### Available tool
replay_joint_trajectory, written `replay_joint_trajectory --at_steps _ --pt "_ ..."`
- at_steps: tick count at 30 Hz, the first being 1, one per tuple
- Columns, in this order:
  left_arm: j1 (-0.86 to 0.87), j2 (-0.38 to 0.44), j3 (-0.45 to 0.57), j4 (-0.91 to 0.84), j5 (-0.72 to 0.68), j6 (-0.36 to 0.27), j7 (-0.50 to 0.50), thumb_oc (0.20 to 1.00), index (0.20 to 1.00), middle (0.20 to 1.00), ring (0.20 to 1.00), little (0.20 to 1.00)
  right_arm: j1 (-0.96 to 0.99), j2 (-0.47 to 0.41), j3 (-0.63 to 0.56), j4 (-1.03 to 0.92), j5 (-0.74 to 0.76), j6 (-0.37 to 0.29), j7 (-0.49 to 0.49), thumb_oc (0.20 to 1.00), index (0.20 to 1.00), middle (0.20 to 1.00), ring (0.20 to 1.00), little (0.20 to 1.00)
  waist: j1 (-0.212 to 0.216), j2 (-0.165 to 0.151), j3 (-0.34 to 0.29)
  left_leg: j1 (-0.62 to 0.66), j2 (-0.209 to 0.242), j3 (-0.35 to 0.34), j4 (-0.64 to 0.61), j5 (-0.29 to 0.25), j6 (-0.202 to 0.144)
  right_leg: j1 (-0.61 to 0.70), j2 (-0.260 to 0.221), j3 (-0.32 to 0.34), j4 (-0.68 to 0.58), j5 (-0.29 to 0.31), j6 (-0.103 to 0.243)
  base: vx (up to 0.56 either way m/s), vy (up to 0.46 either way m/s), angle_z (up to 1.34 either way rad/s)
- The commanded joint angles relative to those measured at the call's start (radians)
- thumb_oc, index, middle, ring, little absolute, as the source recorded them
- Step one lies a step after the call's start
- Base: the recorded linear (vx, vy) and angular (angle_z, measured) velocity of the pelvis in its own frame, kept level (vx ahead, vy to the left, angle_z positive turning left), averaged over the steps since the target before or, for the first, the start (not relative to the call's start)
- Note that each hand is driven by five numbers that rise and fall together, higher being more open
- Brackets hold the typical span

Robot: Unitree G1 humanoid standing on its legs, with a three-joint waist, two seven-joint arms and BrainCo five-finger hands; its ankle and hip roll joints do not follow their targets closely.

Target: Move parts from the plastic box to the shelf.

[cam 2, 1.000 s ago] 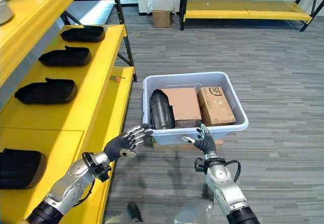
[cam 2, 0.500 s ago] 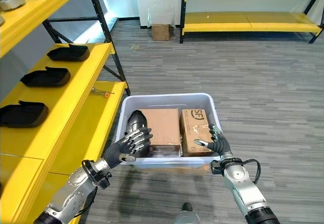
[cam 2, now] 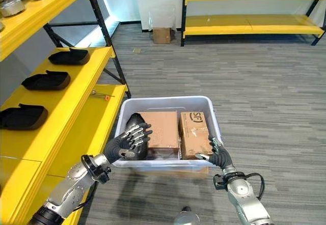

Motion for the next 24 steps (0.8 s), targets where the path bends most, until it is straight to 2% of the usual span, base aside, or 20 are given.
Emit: replay_joint_trajectory --at_steps 1,2,5,6,10,11,14,16,18,21,22,23,24 --pt "0.025 0.025 0.077 -0.071 -0.063 -0.048 -0.035 1.0 1.0 1.0 1.0 1.0 -0.084 -0.028 0.0 -0.078 0.013 -0.067 0.031 1.0 1.0 1.0 1.0 1.0 0.015 -0.024 0.036 -0.048 0.025 -0.067 -0.058 0.038 -0.028 0.05 0.027 0.033 0.101 -0.093 -0.01 0.26 0.273 -0.39" --pt "0.03 0.026 0.077 -0.063 -0.062 -0.045 -0.038 1.0 1.0 1.0 1.0 1.0 -0.088 -0.022 0.004 -0.085 0.022 -0.063 0.037 1.0 1.0 1.0 1.0 1.0 0.013 -0.027 0.034 -0.032 0.004 -0.048 -0.059 -0.003 -0.01 0.055 0.019 0.029 0.108 -0.094 -0.004 0.22 0.243 -0.61" --pt "0.027 0.029 0.074 -0.052 -0.059 -0.034 -0.049 1.0 1.0 1.0 1.0 1.0 -0.085 -0.007 0.007 -0.105 0.053 -0.043 0.056 1.0 1.0 1.0 1.0 1.0 0.012 -0.038 0.026 -0.017 -0.039 -0.042 -0.053 -0.077 0.028 0.054 0.009 0.035 0.114 -0.089 0.008 0.22 0.248 -0.06" --pt "0.016 0.037 0.065 -0.043 -0.066 -0.042 -0.08 1.0 1.0 1.0 1.0 1.0 -0.084 0.003 0.007 -0.112 0.04 -0.032 0.063 1.0 1.0 1.0 1.0 1.0 0.013 -0.046 0.022 -0.013 -0.071 -0.045 -0.049 -0.111 0.051 0.047 0.002 0.043 0.115 -0.08 0.02 0.28 0.347 0.18" --pt "-0.003 0.043 0.041 -0.061 -0.052 -0.051 -0.077 1.0 1.0 1.0 1.0 1.0 -0.115 0.015 0.028 -0.098 -0.062 -0.038 0.026 1.0 1.0 1.0 1.0 1.0 0.022 -0.049 0.023 0.007 -0.13 -0.046 -0.072 -0.136 0.088 0.025 -0.008 0.039 0.145 -0.073 0.046 0.18 0.243 0.02" --pt "-0.003 0.043 0.041 -0.061 -0.052 -0.051 -0.077 1.0 1.0 1.0 1.0 1.0 -0.115 0.015 0.028 -0.098 -0.062 -0.038 0.026 1.0 1.0 1.0 1.0 1.0 0.022 -0.049 0.023 0.007 -0.13 -0.046 -0.072 -0.136 0.088 0.025 -0.008 0.039 0.145 -0.073 0.046 0.15 0.201 -0.04" --pt "-0.004 0.04 0.035 -0.065 -0.052 -0.049 -0.022 1.0 1.0 1.0 1.0 1.0 -0.155 0.024 0.047 -0.119 -0.051 -0.05 0.045 1.0 1.0 1.0 1.0 1.0 0.042 -0.058 0.029 0.025 -0.178 -0.049 -0.111 -0.151 0.13 -0.036 -0.016 0.021 0.282 -0.068 0.073 0.13 0.211 -0.23" --pt "0.0 0.037 0.041 -0.065 -0.035 -0.039 -0.012 1.0 1.0 1.0 1.0 1.0 -0.163 0.022 0.039 -0.152 -0.012 -0.031 0.043 1.0 1.0 1.0 1.0 1.0 0.049 -0.062 0.048 0.042 -0.203 -0.06 -0.128 -0.175 0.16 -0.132 -0.023 0.028 0.482 -0.037 0.1 0.09 0.17 -0.35" --pt "0.007 0.038 0.042 -0.073 -0.015 -0.032 -0.01 1.0 1.0 1.0 1.0 1.0 -0.156 0.02 0.034 -0.164 0.008 -0.023 0.039 1.0 1.0 1.0 1.0 1.0 0.05 -0.063 0.055 0.046 -0.206 -0.066 -0.129 -0.18 0.162 -0.157 -0.033 0.031 0.513 -0.036 0.101 0.04 -0.008 -0.49" --pt "0.019 0.061 0.041 -0.087 0.003 -0.01 0.025 1.0 1.0 1.0 1.0 1.0 -0.149 0.036 0.031 -0.165 0.019 -0.008 0.057 1.0 1.0 1.0 1.0 1.0 0.058 -0.073 0.074 0.039 -0.197 -0.079 -0.106 -0.186 0.151 -0.161 -0.112 0.067 0.39 0.057 0.115 0.03 -0.23 -0.04" --pt "0.013 0.068 0.039 -0.084 -0.002 -0.008 0.044 1.0 1.0 1.0 1.0 1.0 -0.148 0.041 0.034 -0.169 0.01 -0.004 0.058 1.0 1.0 1.0 1.0 1.0 0.059 -0.078 0.077 0.03 -0.185 -0.083 -0.094 -0.188 0.143 -0.156 -0.145 0.083 0.316 0.104 0.128 -0.03 -0.581 0.39" --pt "0.008 0.078 0.035 -0.07 -0.029 -0.002 0.092 1.0 1.0 1.0 1.0 1.0 -0.149 0.052 0.044 -0.165 -0.015 -0.001 0.056 1.0 1.0 1.0 1.0 1.0 0.058 -0.088 0.088 0.024 -0.139 -0.077 -0.079 -0.198 0.111 -0.165 -0.223 0.116 0.179 0.22 0.17 -0.02 -0.582 0.41" --pt "0.01 0.078 0.036 -0.064 -0.032 0.003 0.094 1.0 1.0 1.0 1.0 1.0 -0.143 0.053 0.042 -0.168 -0.015 0.001 0.054 1.0 1.0 1.0 1.0 1.0 0.056 -0.087 0.089 0.019 -0.117 -0.075 -0.067 -0.196 0.099 -0.148 -0.219 0.121 0.155 0.196 0.174 -0.02 -0.557 0.28"
